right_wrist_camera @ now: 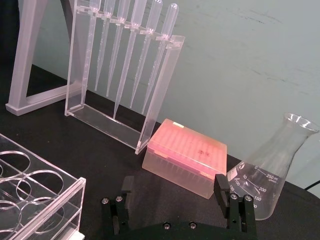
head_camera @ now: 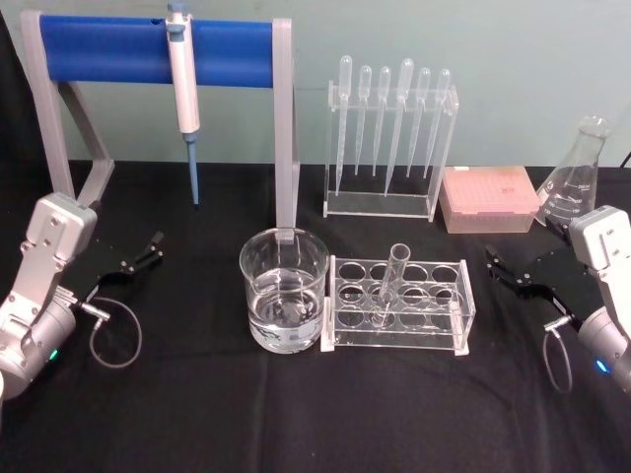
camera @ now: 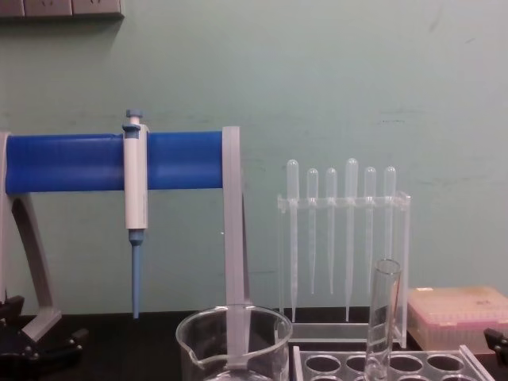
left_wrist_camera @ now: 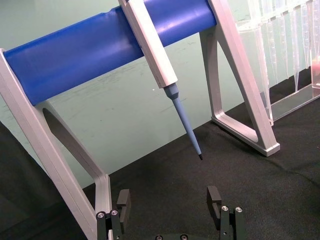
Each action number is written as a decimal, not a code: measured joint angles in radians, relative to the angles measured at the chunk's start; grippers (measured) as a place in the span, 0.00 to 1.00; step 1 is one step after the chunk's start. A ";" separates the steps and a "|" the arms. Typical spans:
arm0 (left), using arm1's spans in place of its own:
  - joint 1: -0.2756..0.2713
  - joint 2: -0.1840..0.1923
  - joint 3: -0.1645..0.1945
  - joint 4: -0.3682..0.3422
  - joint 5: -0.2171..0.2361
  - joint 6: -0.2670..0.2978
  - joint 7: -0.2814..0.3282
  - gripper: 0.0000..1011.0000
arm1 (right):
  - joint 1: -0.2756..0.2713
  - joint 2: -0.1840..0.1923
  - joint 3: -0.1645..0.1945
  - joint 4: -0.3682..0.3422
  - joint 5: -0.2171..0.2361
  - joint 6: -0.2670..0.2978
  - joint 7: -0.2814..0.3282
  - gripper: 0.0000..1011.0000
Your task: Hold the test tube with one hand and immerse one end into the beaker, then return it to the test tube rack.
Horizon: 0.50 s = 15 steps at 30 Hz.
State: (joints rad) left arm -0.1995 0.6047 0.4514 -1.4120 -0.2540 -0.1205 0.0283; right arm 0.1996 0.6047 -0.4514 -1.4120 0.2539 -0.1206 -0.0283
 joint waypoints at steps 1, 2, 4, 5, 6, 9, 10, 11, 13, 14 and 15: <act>0.000 0.000 0.000 0.000 0.000 0.000 0.000 0.99 | 0.000 0.000 0.000 0.000 0.000 0.000 0.000 0.99; 0.000 0.000 0.000 0.000 0.000 0.000 0.000 0.99 | 0.000 0.000 0.000 0.000 0.000 0.000 0.000 0.99; 0.000 0.000 0.000 0.000 0.000 0.000 0.000 0.99 | 0.000 0.000 0.000 0.000 0.000 0.000 0.000 0.99; 0.000 0.000 0.000 0.000 0.000 0.000 0.000 0.99 | 0.000 0.000 0.000 0.000 0.000 0.000 0.000 0.99; 0.000 0.000 0.000 0.000 0.000 0.000 0.000 0.99 | 0.000 0.000 0.000 0.000 0.000 0.000 0.000 0.99; 0.000 0.000 0.000 0.000 0.000 0.000 0.000 0.99 | 0.000 0.000 0.000 0.000 0.000 0.000 0.000 0.99; 0.000 0.000 0.000 0.000 0.000 0.000 0.000 0.99 | 0.000 0.000 0.000 0.000 0.000 0.000 0.000 0.99; 0.000 0.000 0.000 0.000 0.000 0.000 0.000 0.99 | 0.000 0.000 0.000 0.000 0.000 0.000 0.000 0.99; 0.000 0.000 0.000 0.000 0.000 0.000 0.000 0.99 | 0.000 0.000 0.000 0.000 0.000 0.000 0.000 0.99; 0.000 0.000 0.000 0.000 0.000 0.000 0.000 0.99 | 0.000 0.000 0.000 0.000 0.000 0.000 0.000 0.99; 0.000 0.000 0.000 0.000 0.000 0.000 0.000 0.99 | 0.000 0.000 0.000 0.000 0.000 0.000 0.000 0.99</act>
State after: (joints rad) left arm -0.1995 0.6047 0.4514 -1.4120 -0.2539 -0.1205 0.0283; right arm 0.1996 0.6047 -0.4514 -1.4119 0.2539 -0.1206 -0.0283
